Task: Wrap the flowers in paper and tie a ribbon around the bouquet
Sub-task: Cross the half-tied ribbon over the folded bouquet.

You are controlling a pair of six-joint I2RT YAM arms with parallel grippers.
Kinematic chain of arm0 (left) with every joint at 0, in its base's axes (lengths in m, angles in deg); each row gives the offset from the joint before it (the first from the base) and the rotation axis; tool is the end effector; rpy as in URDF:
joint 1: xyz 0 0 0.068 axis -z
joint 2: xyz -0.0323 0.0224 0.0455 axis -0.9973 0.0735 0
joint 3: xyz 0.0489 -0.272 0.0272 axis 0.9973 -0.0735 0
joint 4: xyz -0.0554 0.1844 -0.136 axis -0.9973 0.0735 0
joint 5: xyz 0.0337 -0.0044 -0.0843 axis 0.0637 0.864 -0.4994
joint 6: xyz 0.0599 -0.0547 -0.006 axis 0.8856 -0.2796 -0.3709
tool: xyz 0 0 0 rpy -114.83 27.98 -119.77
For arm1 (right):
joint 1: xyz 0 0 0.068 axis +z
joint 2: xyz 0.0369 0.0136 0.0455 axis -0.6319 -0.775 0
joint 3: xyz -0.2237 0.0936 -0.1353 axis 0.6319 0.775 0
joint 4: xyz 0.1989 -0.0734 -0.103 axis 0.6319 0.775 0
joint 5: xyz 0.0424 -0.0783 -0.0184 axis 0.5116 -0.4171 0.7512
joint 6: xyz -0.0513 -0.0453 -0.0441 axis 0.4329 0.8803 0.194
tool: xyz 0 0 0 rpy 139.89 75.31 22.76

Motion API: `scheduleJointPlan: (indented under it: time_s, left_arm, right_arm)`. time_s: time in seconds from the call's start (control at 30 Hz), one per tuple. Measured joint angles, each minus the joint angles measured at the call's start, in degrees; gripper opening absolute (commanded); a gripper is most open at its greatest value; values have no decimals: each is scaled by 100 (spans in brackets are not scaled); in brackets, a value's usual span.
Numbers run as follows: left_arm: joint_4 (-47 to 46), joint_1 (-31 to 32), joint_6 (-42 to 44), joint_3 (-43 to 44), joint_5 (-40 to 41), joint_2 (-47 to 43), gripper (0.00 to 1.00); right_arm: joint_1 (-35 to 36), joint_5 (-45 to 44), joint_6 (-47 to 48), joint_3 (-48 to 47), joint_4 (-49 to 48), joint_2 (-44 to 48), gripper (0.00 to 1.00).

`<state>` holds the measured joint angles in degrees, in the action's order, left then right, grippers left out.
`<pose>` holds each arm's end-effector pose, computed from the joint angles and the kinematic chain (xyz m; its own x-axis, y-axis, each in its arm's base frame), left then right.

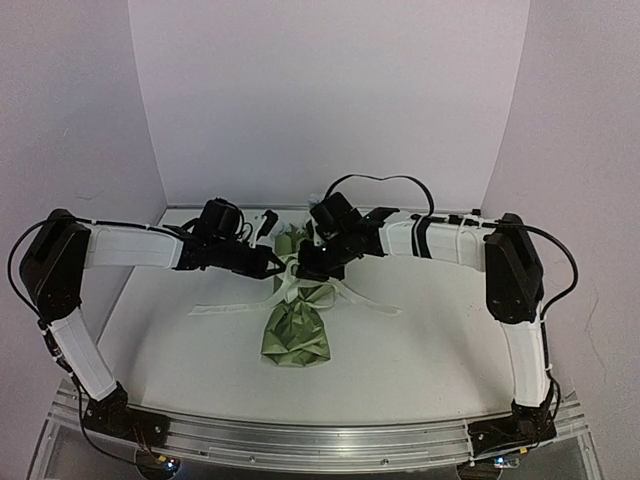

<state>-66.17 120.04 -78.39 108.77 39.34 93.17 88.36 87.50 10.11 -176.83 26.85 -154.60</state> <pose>0.2971 -0.2388 0.2114 -0.7028 0.1860 -0.6866 0.6213 0.6307 -0.4650 0.3107 0.3866 0.2137 -0.9011 -0.1012 -0.4216 -0.3546 0.7318 0.5821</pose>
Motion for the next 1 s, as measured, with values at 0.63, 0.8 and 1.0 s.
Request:
scheduleJointPlan:
  time_s: [0.63, 0.8, 1.0]
  left_arm:
    - [389, 739, 678, -267, -183, -243, 5]
    - [680, 900, 699, -111, -150, 355, 5]
    - [837, 934, 651, 20, 32, 484, 5]
  right_arm:
    - [-365, -338, -998, 477, -562, -34, 0]
    - [-358, -510, -1044, 855, -655, -21, 5]
    - [-348, -653, -1015, 1293, -784, 301, 21]
